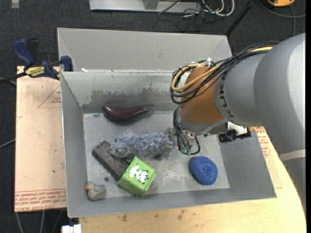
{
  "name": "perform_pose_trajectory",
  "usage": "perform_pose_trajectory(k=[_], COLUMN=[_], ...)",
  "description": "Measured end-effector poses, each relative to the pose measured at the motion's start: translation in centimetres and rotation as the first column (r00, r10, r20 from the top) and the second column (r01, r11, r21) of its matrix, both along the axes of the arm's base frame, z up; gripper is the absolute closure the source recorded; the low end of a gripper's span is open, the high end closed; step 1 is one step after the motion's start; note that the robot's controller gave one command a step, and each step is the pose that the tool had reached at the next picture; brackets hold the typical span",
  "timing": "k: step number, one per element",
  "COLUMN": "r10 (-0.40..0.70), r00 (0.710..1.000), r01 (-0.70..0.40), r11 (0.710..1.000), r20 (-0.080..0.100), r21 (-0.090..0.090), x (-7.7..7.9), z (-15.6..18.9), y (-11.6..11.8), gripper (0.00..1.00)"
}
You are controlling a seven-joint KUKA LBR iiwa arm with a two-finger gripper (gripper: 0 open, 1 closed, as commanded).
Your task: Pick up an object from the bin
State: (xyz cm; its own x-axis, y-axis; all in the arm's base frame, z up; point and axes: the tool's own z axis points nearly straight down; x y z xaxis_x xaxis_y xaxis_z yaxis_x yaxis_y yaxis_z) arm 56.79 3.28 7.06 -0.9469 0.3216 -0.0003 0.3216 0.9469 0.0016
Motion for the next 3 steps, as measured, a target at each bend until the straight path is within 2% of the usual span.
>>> perform_pose_trajectory(k=[2,3], r10=[0.000,0.001], r00=[1.000,1.000], r01=[0.000,-0.001], r11=[1.000,1.000], r20=[-0.003,-0.010], r21=[0.000,-0.001], x=[-0.1,-0.3], z=[0.3,2.3], y=[0.0,0.0], gripper=[1.00,1.00])
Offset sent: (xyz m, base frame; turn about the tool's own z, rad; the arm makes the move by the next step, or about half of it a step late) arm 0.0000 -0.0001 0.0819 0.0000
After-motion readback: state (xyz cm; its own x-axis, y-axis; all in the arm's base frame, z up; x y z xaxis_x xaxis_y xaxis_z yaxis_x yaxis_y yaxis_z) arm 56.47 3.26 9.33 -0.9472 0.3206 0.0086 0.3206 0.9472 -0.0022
